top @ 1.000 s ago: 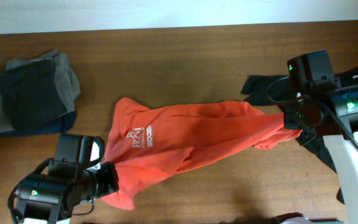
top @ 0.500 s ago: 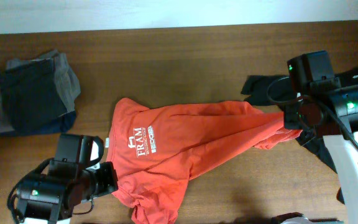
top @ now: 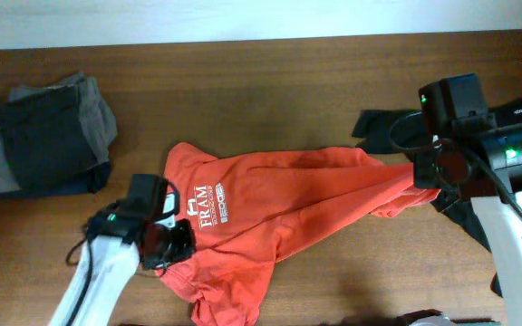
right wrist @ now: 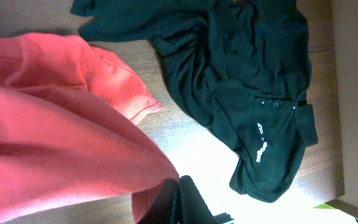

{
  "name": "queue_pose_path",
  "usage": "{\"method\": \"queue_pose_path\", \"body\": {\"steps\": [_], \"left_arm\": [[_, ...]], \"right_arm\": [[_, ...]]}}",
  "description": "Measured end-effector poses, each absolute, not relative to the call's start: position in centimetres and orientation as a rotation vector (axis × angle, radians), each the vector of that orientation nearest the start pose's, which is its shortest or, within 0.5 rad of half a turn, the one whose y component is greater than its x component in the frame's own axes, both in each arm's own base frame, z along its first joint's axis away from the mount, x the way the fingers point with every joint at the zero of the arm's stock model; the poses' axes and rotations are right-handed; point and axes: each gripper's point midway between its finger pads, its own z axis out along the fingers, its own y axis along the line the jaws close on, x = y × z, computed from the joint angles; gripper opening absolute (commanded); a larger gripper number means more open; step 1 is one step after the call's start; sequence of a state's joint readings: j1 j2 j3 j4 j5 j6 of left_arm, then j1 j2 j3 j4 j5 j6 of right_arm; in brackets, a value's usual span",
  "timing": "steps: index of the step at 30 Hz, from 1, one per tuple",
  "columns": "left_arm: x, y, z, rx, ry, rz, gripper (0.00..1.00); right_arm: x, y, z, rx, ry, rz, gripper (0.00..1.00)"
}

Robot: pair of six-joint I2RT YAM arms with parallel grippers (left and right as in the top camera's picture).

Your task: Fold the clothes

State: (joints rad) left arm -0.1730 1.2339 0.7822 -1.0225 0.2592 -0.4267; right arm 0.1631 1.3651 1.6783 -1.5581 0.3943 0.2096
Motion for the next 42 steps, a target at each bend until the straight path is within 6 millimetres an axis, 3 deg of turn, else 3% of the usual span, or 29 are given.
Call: {"method": "queue_pose_path", "body": {"steps": [6,10,13,17,21,25,28,31,36,39,42], "left_arm": [[18.5,-8.3,1.4,-0.419,3.317,-0.4,0.01],[19.0,-8.6,-0.5,-0.413,3.345,-0.412,0.06],[20.2,-9.4,-0.7,-0.395,3.302,-0.494,0.09],[26.8,-12.3,-0.7,-0.273,3.048,-0.715,0.1],[33.0,-13.9,-0.5,-0.197,2.891,-0.791,0.09],[36.4,-14.1,-0.1,-0.147,2.878,-0.746,0.09],[37.5,-11.8,0.4,-0.144,2.965,-0.53,0.13],[38.2,-7.9,2.4,-0.202,3.037,-0.322,0.17],[38.1,-3.7,6.1,-0.316,3.09,-0.199,0.18],[36.0,-2.6,6.5,-0.356,3.17,-0.16,0.18],[34.4,-2.7,6.5,-0.323,3.233,-0.14,0.18]], "right_arm": [[26.2,-2.3,28.4,0.151,2.715,-0.447,0.04],[26.2,-2.3,28.4,0.151,2.716,-0.447,0.04],[26.2,-2.3,28.4,0.152,2.715,-0.447,0.04],[26.2,-2.3,28.4,0.151,2.716,-0.448,0.04],[26.2,-2.3,28.4,0.151,2.716,-0.448,0.04],[26.2,-2.3,28.3,0.15,2.718,-0.448,0.04],[26.2,-2.3,28.3,0.149,2.719,-0.449,0.04],[26.2,-2.3,28.3,0.15,2.72,-0.449,0.04],[26.2,-2.3,28.3,0.15,2.72,-0.449,0.04],[26.2,-2.3,28.3,0.15,2.72,-0.449,0.04],[26.2,-2.3,28.3,0.15,2.72,-0.449,0.04]]}}
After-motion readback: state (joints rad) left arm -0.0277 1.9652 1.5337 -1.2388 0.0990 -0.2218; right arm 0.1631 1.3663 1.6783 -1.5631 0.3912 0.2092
